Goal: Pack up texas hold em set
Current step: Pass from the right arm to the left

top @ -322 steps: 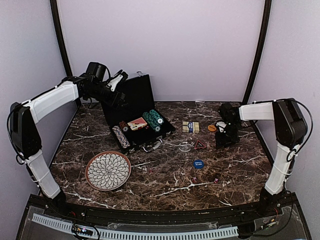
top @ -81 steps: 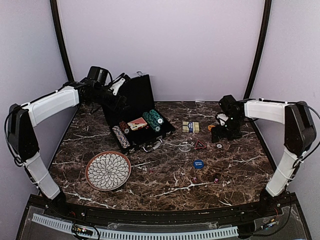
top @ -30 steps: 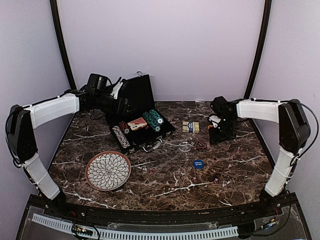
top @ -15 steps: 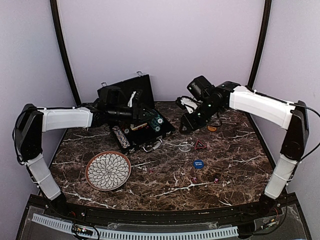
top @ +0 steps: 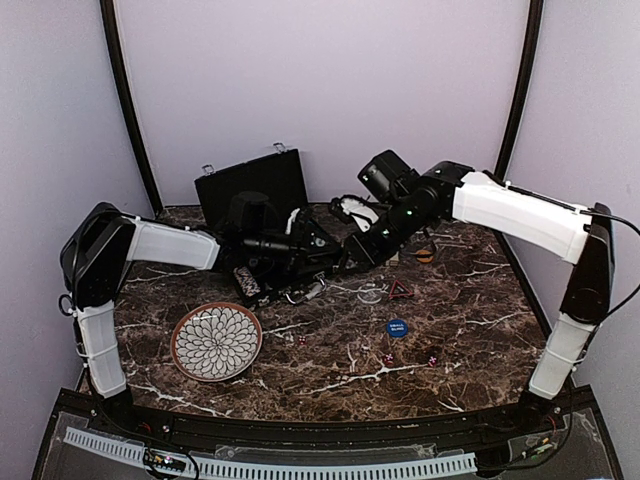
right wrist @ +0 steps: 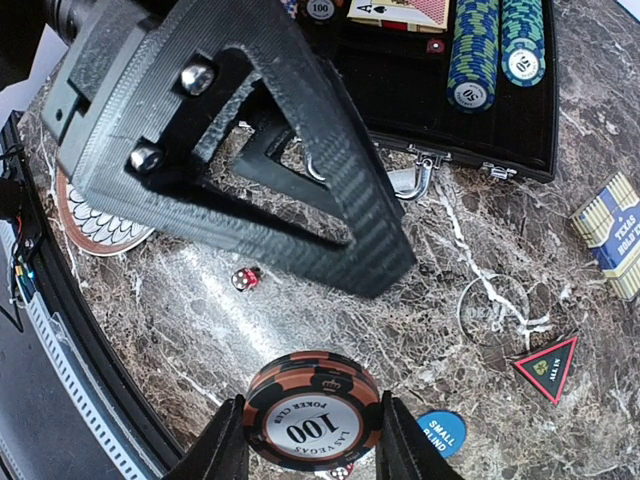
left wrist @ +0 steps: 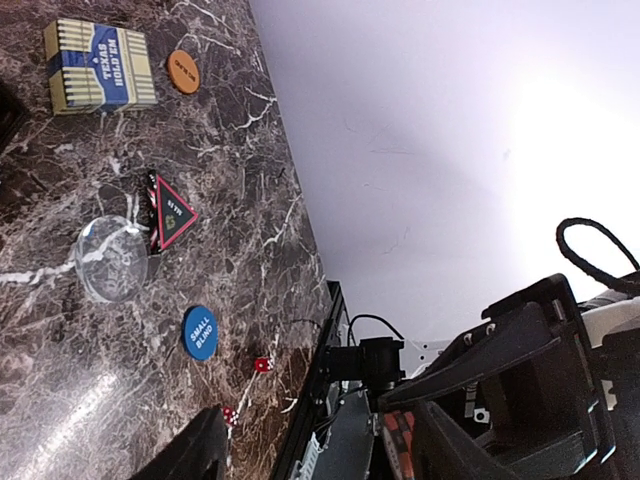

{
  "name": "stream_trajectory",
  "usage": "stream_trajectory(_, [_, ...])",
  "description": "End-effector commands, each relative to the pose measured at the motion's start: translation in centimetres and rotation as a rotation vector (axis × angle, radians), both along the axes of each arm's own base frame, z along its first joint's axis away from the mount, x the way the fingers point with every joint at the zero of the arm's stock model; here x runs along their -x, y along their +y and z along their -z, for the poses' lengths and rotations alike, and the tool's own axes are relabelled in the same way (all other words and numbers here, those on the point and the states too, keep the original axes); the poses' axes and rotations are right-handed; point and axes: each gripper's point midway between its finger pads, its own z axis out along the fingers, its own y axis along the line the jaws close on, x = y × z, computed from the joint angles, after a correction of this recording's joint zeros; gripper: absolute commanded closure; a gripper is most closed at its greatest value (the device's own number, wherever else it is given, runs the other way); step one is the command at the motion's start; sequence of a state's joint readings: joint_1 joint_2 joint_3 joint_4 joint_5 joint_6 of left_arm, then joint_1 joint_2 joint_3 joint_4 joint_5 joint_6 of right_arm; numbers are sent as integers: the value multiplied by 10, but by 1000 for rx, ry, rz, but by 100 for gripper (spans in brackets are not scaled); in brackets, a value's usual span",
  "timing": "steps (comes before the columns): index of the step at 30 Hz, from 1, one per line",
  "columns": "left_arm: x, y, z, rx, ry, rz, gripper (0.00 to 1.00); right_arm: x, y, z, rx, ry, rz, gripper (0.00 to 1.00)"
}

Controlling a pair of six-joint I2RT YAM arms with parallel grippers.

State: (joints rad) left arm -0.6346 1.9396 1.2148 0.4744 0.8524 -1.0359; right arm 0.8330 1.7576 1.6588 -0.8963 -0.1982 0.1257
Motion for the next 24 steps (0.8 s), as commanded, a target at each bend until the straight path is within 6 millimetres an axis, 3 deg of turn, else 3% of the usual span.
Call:
stream_trajectory(1, [10, -14, -24, 67, -14, 57, 36, 2, 9, -6, -12, -15, -36, 68])
stream_trajectory(14, [29, -29, -18, 37, 19, 125, 55, -3, 2, 9, 56, -24, -16, 67])
stream_trajectory(24, [40, -33, -9, 17, 36, 154, 77, -9, -2, 20, 103, -31, 2, 67])
